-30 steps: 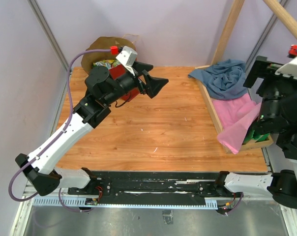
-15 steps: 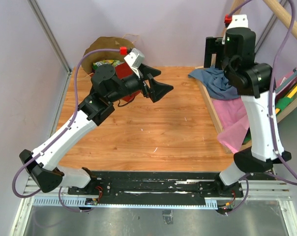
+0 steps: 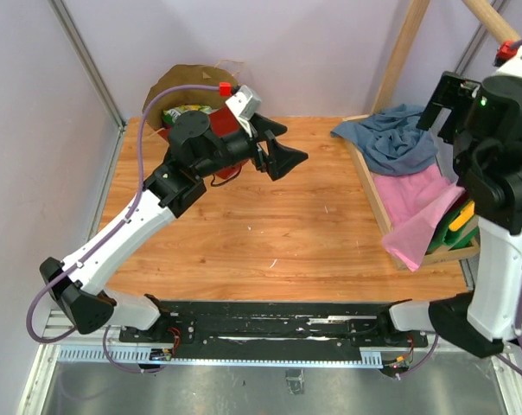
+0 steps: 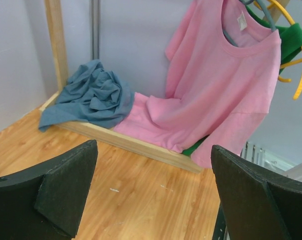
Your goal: Take the snacks out of the paper bag
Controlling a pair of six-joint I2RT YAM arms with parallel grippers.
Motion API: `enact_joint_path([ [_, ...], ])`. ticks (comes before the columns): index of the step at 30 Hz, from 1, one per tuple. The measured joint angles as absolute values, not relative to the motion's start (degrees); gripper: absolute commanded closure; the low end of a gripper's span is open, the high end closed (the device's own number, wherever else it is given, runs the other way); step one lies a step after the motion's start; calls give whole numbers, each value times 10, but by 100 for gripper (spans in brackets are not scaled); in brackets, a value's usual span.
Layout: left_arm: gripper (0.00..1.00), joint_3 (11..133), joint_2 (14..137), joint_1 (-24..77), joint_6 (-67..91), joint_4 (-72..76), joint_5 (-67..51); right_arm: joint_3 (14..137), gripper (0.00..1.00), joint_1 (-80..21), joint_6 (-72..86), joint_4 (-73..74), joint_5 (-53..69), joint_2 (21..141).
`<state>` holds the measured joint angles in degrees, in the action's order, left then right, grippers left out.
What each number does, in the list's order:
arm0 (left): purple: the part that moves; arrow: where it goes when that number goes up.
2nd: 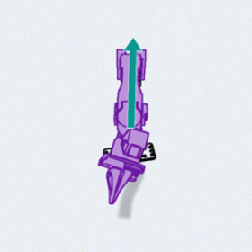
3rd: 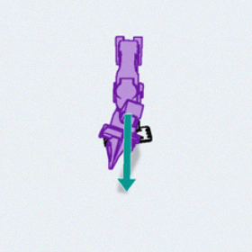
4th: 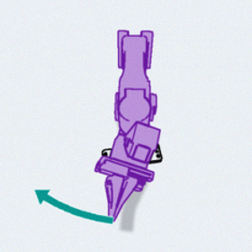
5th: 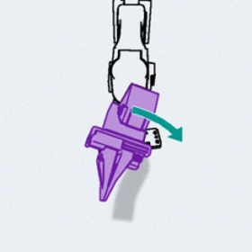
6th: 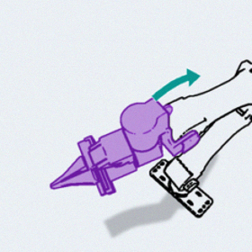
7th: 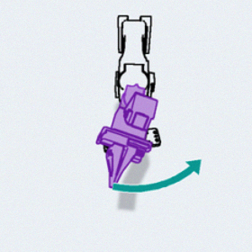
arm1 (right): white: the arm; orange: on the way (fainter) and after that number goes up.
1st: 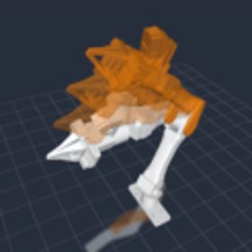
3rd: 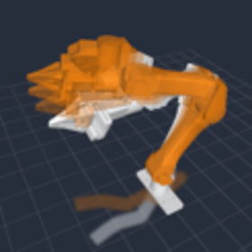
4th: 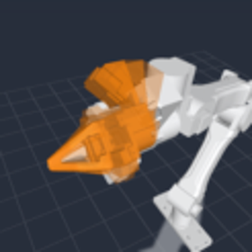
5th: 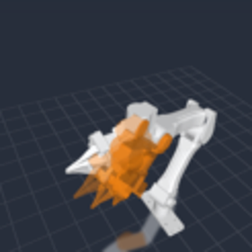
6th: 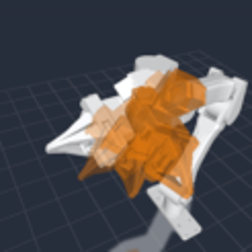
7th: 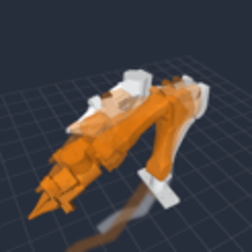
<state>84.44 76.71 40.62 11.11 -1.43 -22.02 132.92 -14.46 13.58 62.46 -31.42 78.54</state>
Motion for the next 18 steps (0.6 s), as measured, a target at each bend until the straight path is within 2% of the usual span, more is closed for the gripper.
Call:
enact_joint_path([
  [7, 0, 854, 806, 447, 93, 7, -250, 1274, 1, -254, 85, 574, -424, 732],
  [13, 0, 1002, 947, 576, 36, 22, -230, 1276, 1, -262, 44, 526, -451, 740],
  [18, 0, 1012, 1009, 620, 22, 128, -183, 1258, 1, -263, 24, 487, -463, 717],
])
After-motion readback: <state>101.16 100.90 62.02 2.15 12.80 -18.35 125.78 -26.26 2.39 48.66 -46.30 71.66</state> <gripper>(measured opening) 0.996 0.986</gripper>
